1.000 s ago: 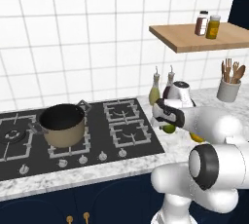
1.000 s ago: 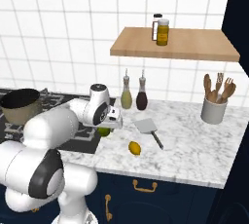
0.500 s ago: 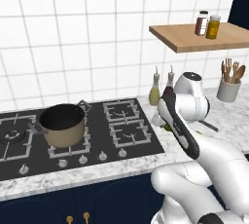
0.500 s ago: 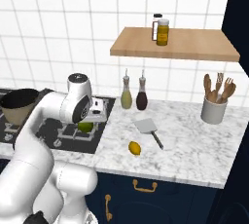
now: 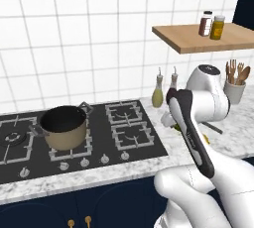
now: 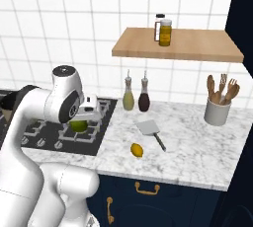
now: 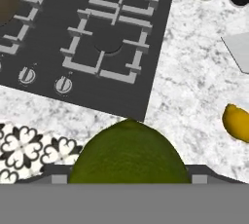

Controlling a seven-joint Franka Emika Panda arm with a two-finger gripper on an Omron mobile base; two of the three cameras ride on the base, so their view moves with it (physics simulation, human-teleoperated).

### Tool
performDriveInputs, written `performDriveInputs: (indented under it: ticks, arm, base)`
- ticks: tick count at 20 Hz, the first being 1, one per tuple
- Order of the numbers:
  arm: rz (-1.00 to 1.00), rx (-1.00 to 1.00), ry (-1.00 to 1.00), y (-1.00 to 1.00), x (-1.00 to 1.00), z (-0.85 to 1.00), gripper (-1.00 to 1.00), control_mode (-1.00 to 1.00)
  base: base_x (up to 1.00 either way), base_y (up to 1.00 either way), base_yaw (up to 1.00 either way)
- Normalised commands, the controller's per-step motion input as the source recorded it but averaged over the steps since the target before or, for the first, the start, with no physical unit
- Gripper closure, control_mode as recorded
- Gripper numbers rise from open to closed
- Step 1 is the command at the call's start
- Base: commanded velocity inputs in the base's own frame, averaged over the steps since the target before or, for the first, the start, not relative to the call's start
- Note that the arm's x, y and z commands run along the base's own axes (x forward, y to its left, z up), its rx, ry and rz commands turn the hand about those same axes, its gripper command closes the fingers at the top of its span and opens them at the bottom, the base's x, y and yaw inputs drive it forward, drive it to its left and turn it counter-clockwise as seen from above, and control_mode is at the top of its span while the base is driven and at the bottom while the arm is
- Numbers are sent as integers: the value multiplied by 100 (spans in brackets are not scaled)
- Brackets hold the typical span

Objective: Put the lime and lemon in the pot. Retrieve the spatula and lightly stir the vegetables in the pot.

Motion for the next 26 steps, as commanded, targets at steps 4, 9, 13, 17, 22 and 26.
performDriveInputs:
  ticks: [4, 9, 13, 17, 22, 26]
  arm:
    - [0, 0, 0, 11, 6, 0, 100, 100]
    - [0, 0, 0, 0, 0, 0, 100, 100]
    - [0, 0, 0, 0, 0, 0, 100, 100]
    - [0, 0, 0, 0, 0, 0, 100, 100]
    - [-3, 0, 6, 0, 30, -6, 100, -100]
    - [-2, 0, 18, -3, 77, -10, 100, -100]
  base:
    - [8, 24, 0]
    - [6, 100, -4]
    - [0, 100, -2]
    - [21, 98, -9]
    - [29, 22, -8]
    - [0, 0, 0]
